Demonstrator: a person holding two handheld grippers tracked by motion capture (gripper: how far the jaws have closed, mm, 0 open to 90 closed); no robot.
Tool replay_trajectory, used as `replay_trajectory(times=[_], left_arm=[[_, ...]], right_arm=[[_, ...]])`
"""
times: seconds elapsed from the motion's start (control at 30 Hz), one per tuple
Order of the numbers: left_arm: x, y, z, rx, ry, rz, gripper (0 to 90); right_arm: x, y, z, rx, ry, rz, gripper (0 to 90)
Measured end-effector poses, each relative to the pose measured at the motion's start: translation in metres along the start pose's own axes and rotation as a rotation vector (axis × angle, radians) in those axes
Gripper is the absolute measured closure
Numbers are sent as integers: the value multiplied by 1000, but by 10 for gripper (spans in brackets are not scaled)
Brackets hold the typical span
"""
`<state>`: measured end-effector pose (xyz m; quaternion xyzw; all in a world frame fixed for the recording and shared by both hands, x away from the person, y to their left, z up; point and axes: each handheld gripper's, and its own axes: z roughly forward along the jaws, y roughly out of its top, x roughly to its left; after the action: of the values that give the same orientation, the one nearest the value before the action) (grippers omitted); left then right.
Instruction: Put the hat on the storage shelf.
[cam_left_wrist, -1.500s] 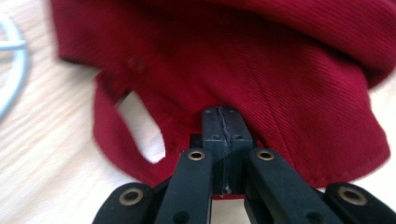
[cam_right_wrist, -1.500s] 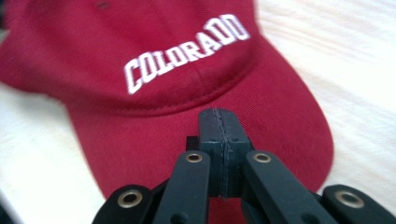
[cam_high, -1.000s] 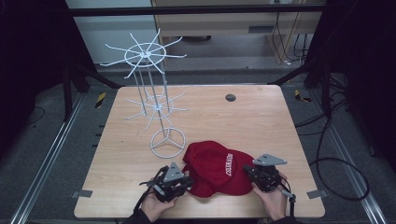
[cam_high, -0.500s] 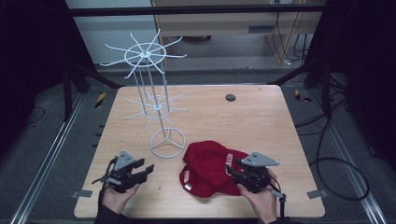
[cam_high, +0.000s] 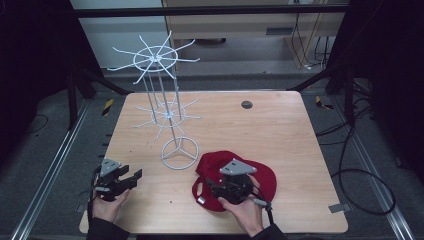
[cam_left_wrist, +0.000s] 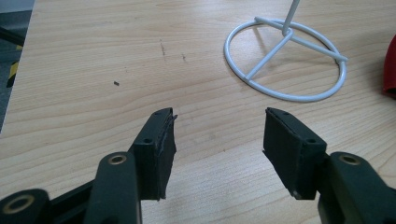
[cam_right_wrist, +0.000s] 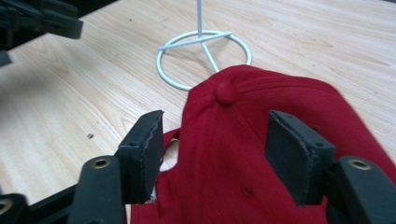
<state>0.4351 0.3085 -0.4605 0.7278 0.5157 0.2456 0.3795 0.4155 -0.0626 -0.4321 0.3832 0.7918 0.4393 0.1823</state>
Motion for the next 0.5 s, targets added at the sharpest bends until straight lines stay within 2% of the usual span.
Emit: replay_trajectory(times=[0.17,0.27,0.37,0.5], left_arm=[[-2,-1,2,8,-12,2,431],[-3,-1,3,9,-12,9,432],[-2,-1,3,11,-17,9,442],[-2,-1,3,13,-23,8,451]], right_arm=[[8,0,21,47,-16,-9,355],[7,-2,30,70,-51,-21,383],[3,-5,36,96,-70,-16,478],[-4,-8,38,131,-63,-12,698]])
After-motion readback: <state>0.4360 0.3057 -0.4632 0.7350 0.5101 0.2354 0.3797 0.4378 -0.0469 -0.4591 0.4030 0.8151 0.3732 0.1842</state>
